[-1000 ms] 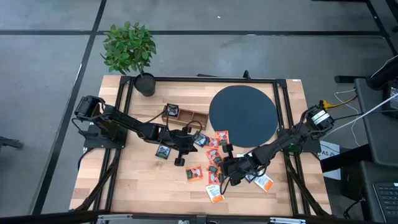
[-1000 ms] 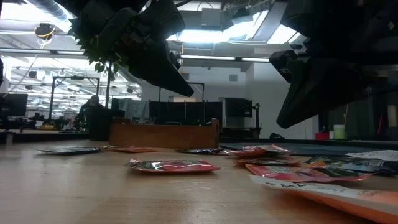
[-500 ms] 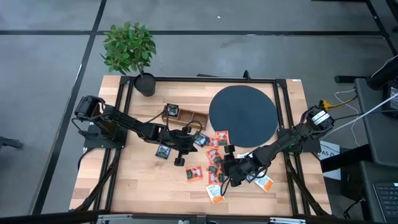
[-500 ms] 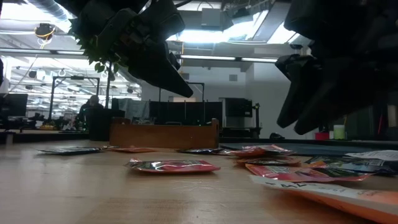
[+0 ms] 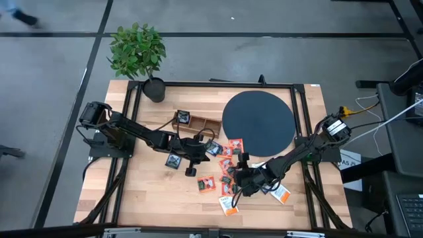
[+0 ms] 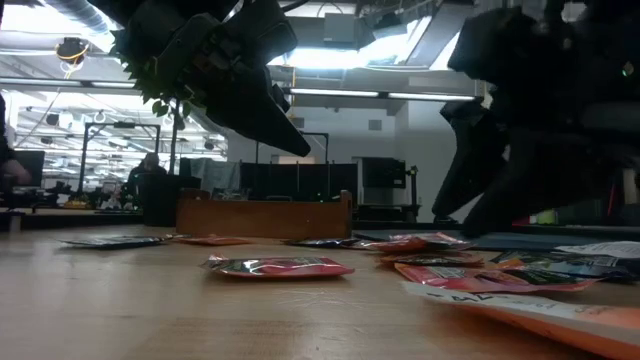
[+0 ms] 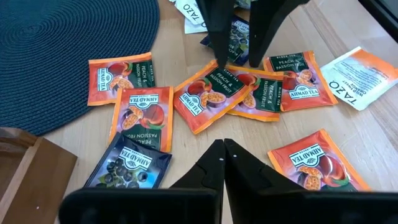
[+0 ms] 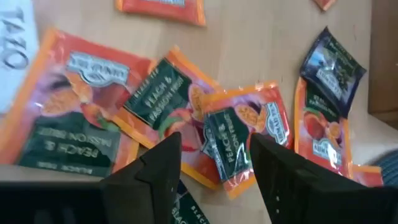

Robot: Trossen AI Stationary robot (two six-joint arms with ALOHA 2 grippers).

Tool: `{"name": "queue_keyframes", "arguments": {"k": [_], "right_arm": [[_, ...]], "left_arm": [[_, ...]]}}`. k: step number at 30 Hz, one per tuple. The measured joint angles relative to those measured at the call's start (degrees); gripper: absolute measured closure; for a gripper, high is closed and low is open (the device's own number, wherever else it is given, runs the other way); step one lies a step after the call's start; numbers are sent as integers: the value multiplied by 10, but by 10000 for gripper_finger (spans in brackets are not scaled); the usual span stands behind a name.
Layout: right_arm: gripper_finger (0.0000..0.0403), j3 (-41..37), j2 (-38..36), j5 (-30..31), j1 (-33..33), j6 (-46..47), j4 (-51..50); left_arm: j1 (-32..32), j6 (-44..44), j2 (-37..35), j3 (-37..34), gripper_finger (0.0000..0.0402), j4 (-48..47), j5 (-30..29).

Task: Pick & Place Tea
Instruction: Put the orange tea bag into the middle section of the wooden organizer

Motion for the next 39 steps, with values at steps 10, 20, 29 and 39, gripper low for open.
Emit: {"name": "queue_keyframes", "arguments": {"k": [10, 20, 29, 39], "right_arm": [[210, 0, 11, 35, 0, 3, -1], [210, 0, 14, 35, -1, 4, -1], [210, -1, 35, 72, -2, 11, 12], [265, -1, 35, 79, -3, 56, 10]], "left_arm": [[0, 0, 0, 0, 392, 0, 0], [0, 0, 0, 0, 399, 0, 0], [0, 0, 0, 0, 396, 0, 0], [0, -4, 0, 1, 394, 0, 0]]}}
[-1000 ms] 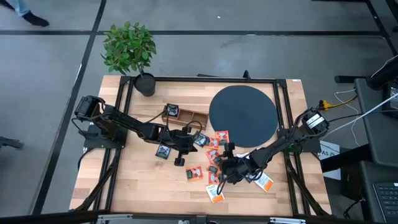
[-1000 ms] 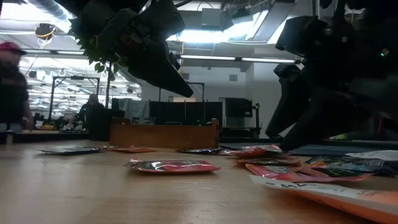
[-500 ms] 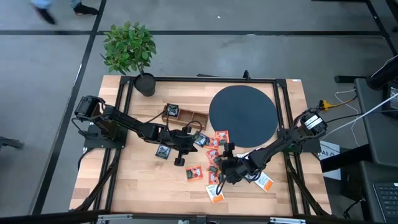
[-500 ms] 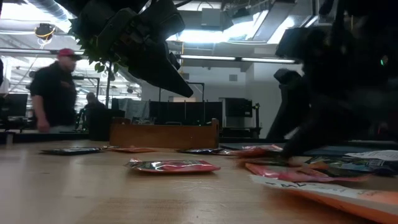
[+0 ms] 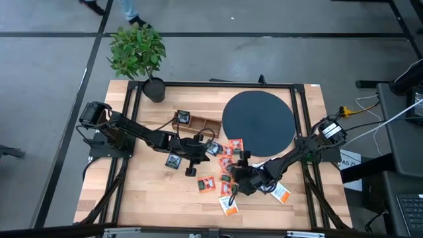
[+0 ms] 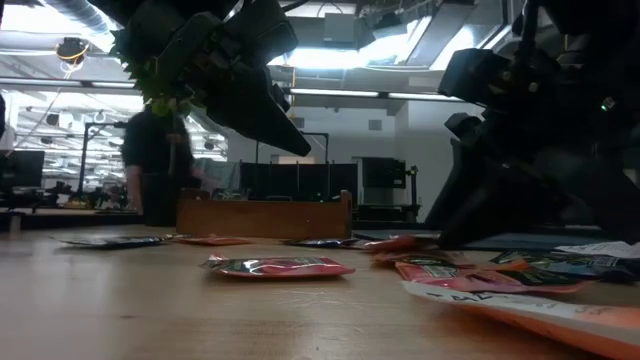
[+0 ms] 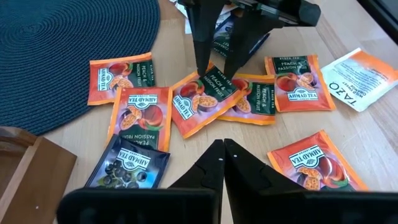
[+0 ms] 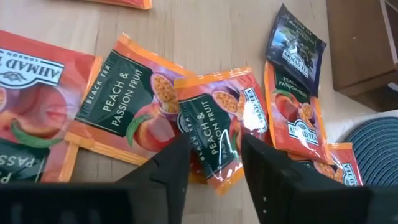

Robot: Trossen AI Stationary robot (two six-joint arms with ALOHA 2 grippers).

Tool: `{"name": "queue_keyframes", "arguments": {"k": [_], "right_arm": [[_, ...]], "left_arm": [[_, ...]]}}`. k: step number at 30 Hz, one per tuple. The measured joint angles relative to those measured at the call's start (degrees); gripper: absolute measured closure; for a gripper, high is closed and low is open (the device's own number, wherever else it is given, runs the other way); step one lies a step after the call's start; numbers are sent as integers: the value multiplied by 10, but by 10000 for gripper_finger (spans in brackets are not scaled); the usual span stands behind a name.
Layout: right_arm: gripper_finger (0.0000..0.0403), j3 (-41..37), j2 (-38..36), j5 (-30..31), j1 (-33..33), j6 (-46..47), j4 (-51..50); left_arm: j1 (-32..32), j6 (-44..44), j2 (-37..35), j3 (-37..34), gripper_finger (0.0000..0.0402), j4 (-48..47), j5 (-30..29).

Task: Pick & Place Tea
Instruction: Put the orange tea bag into the middle section of the wooden organizer

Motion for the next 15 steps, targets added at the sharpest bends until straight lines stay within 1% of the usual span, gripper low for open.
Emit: {"name": "queue_keyframes", "arguments": {"k": [5, 11, 13, 15], "right_arm": [[315, 0, 0, -3, 0, -1, 0], [388, 0, 0, -5, 0, -8, 1], [396, 0, 0, -5, 0, -11, 2], [394, 0, 0, -5, 0, -9, 2]], "left_arm": [[0, 0, 0, 0, 398, 0, 0], [0, -6, 0, 0, 398, 0, 0], [0, -6, 0, 0, 394, 0, 0], [0, -6, 0, 0, 392, 0, 0]]}}
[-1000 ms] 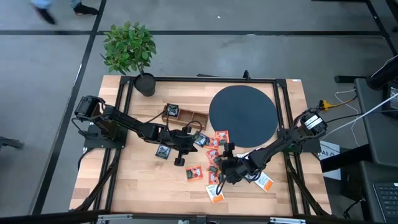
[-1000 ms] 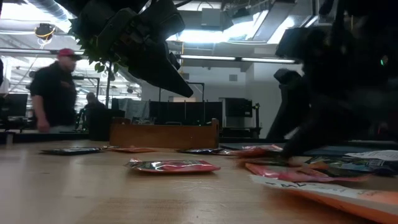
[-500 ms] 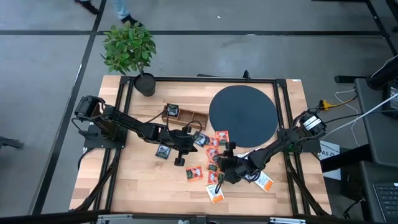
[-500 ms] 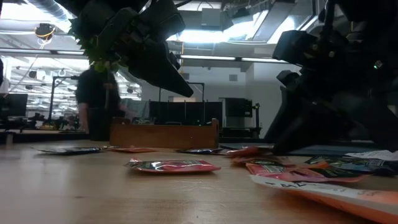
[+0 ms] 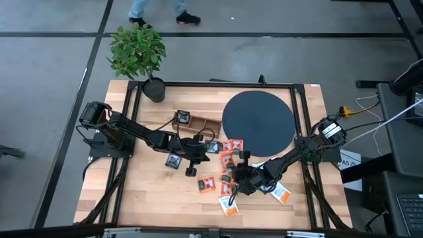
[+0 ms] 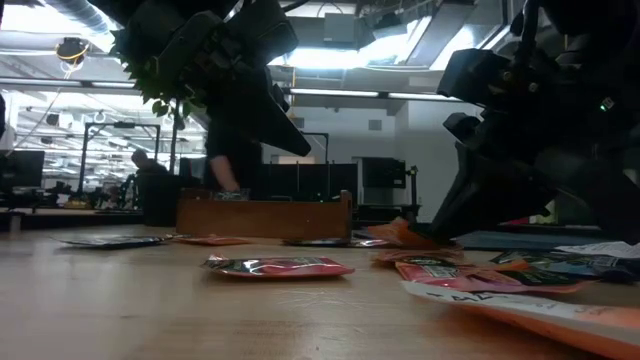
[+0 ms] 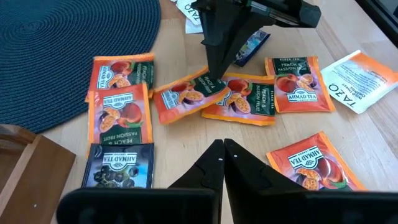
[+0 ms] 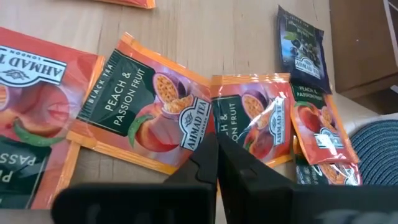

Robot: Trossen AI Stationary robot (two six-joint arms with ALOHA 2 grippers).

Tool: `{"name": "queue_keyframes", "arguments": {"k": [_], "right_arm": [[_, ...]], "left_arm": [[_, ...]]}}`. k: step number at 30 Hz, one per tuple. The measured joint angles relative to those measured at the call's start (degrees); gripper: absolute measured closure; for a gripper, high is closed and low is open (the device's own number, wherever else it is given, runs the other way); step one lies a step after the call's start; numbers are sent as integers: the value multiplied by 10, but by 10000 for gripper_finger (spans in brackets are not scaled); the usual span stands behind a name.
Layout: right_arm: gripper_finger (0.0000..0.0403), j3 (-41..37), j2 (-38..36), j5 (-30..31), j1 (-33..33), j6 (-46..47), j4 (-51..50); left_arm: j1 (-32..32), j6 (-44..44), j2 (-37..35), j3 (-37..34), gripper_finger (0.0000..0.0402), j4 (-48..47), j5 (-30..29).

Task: Pick & Place Tea
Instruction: Put the orange tea bag into the middle section of the wooden organizer

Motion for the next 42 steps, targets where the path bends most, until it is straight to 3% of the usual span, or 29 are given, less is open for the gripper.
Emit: {"name": "queue_keyframes", "arguments": {"k": [14, 30, 42], "right_arm": [[400, 0, -2, 0, 3, -14, 0], [402, 0, -95, 0, 16, -33, -40], [403, 1, -104, 0, 15, -46, -48]], "left_arm": [[0, 2, 0, 0, 398, 0, 0], [0, 2, 0, 0, 393, 5, 0], [0, 2, 0, 0, 393, 22, -2]]}}
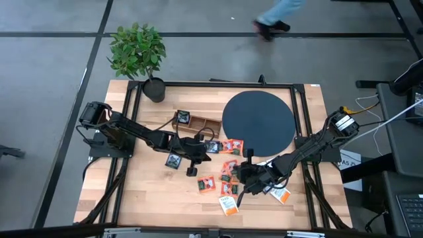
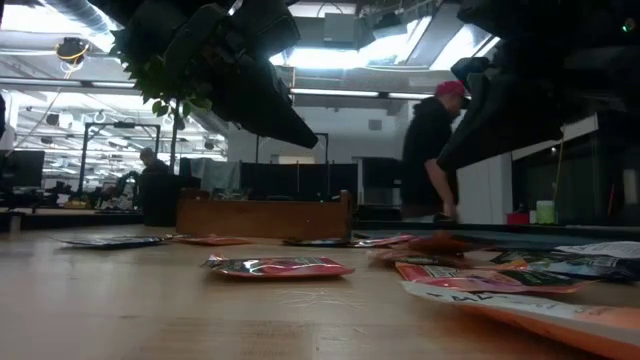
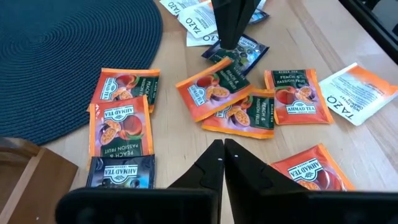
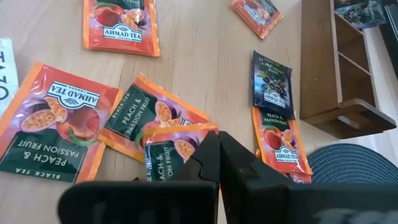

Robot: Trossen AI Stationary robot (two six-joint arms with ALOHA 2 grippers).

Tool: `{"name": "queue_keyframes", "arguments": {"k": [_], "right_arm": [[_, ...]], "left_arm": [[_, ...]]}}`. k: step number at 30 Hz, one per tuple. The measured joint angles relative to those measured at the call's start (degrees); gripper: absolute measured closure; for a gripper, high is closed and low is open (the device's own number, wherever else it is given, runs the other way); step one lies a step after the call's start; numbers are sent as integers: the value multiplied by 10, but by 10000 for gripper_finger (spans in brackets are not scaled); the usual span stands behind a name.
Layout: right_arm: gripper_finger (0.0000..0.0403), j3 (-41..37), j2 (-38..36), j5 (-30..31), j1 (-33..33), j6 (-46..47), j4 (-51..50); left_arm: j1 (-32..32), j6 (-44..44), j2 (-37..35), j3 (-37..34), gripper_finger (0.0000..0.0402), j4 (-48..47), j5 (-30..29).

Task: Pick & Place Tea
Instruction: Put the orange tea bag into the middle section of the wooden organizer

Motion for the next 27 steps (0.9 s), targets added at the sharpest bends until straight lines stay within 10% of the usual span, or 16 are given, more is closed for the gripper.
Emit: {"name": "queue_keyframes", "arguments": {"k": [27], "right_arm": [[396, 0, 0, -30, 1, 79, 2]], "left_arm": [[0, 1, 0, 0, 393, 0, -1]]}}
